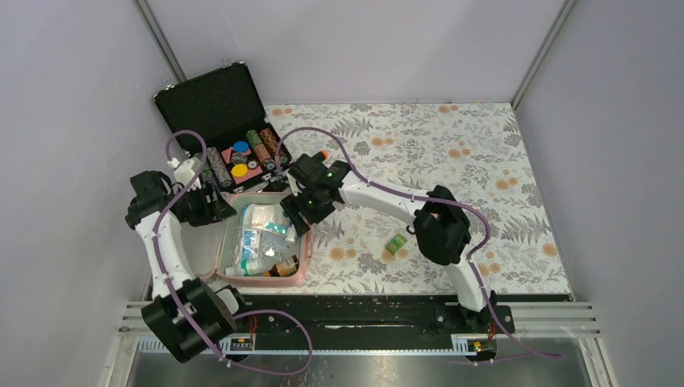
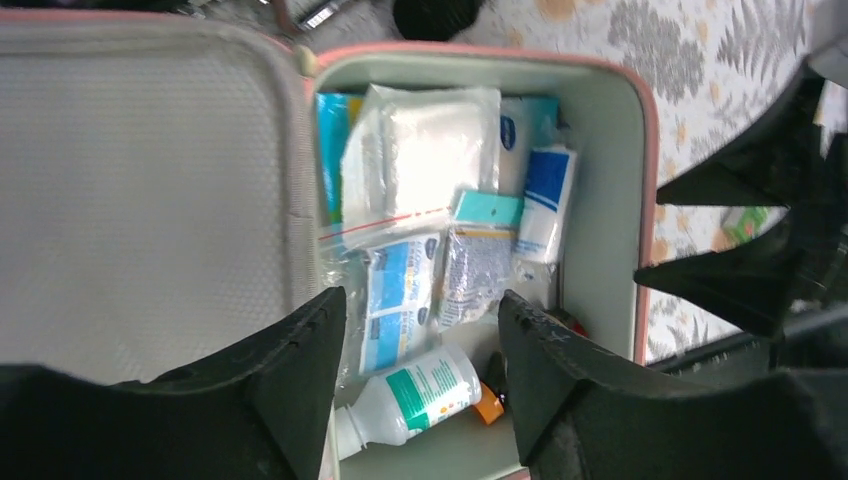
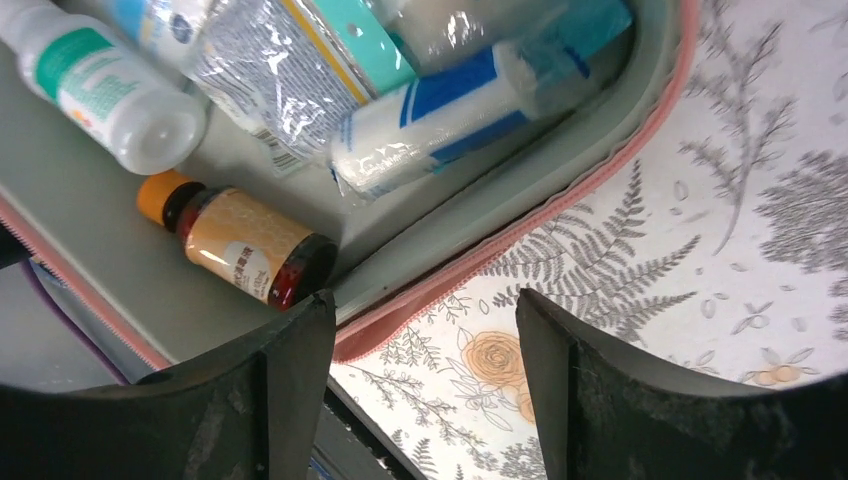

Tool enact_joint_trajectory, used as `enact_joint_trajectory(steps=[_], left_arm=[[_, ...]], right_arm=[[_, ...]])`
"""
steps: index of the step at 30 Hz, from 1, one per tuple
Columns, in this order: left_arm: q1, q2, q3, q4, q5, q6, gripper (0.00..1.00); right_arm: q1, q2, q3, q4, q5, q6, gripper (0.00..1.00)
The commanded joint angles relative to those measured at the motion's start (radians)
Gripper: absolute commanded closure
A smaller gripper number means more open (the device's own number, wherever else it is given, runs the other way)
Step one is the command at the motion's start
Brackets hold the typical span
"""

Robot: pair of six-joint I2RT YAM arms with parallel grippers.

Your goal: Organize the medicine kit

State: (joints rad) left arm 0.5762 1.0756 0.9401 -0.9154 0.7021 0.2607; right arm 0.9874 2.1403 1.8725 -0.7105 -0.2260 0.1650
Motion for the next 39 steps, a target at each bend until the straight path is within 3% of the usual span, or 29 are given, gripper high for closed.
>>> enact_joint_trajectory(steps=[1, 7, 15, 23, 29, 36, 39], left_arm=[[-0.055, 0.105, 0.048, -0.098, 0.082, 0.163, 0.44], [-0.262, 0.275, 0.098, -0.185, -0.171, 0.348, 0.44], [-0.346, 0.291, 0.079, -0.184, -0.359, 0.512, 0.48], [-0.441, 0.252, -0.055, -0.124, -0.396, 0.494, 0.48], [-0.467, 0.238, -0.131, -0.094, -0.42, 0.492, 0.48], [-0.497, 0.215, -0.137, -0.223, -0.249, 0.555, 0.48], [-0.509, 0.211, -0.136, -0.253, -0.245, 0.564, 0.48]], right_arm=[[0.002, -0.009, -0.034, 0.1, -0.053, 0.123, 0.27], [-0.019, -0.019, -0.023, 0.099, -0.064, 0.118, 0.28], [-0.031, -0.034, -0.044, 0.099, -0.063, 0.11, 0.28], [-0.054, -0.022, -0.036, 0.1, -0.106, 0.144, 0.29], [-0.081, -0.111, -0.151, 0.167, -0.124, 0.174, 0.29], [-0.107, -0.13, -0.174, 0.19, -0.117, 0.18, 0.3], [-0.108, -0.119, -0.173, 0.19, -0.125, 0.182, 0.3]])
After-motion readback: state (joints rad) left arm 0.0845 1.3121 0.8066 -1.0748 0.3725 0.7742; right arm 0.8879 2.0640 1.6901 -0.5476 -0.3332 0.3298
